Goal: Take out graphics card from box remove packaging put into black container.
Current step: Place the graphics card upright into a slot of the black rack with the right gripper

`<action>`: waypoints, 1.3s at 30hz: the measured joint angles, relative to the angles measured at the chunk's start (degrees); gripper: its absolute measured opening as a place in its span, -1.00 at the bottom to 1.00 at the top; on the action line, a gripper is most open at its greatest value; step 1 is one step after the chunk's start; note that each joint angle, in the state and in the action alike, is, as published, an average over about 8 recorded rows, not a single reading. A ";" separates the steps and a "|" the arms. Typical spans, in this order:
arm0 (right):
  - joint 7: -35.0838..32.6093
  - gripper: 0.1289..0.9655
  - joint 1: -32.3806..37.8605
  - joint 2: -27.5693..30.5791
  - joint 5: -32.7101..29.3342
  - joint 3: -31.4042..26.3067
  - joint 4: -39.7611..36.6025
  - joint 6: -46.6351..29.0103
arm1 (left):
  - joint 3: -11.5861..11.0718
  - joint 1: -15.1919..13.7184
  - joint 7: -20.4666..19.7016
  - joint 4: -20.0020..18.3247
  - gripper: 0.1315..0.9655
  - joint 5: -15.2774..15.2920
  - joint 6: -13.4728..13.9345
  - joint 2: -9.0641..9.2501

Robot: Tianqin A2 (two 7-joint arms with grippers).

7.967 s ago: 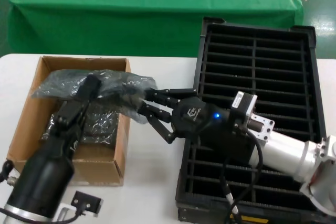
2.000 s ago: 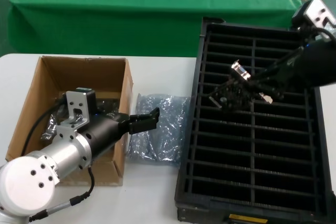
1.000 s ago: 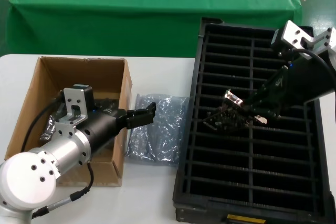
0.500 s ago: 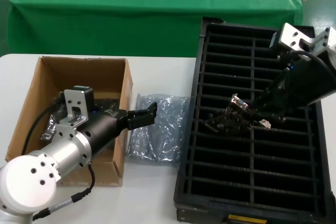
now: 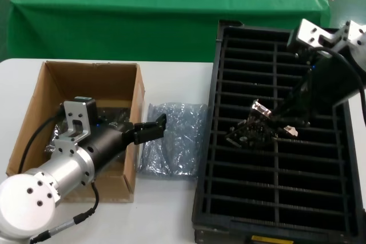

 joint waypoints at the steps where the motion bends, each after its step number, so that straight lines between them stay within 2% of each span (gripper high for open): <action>1: -0.25 -0.86 0.39 -0.38 -0.20 -0.21 -0.73 0.10 | -0.05 0.04 0.03 0.02 1.00 -0.06 -0.03 -0.04; 9: -4.21 -0.86 4.70 -5.85 -2.27 -2.90 -10.84 0.90 | -0.29 0.18 0.51 0.61 1.00 -0.80 -0.43 -0.47; 18: -12.75 -0.86 11.61 -15.44 -4.48 -6.07 -30.73 4.44 | -0.14 -0.40 1.26 2.34 1.00 -1.84 -1.14 -0.98; 24: -18.12 -0.86 15.24 -20.47 -2.36 -9.76 -42.41 9.14 | 0.24 -1.49 1.93 4.31 1.00 -2.65 -1.82 -1.31; 30: -19.66 -0.86 16.43 -22.19 3.61 -16.70 -46.19 12.63 | 0.64 -2.36 2.43 5.93 1.00 -3.18 -2.50 -1.56; 39: -18.88 -0.86 16.78 -22.61 11.02 -25.36 -46.01 14.77 | 1.11 -2.91 2.84 7.11 1.00 -3.85 -3.12 -2.06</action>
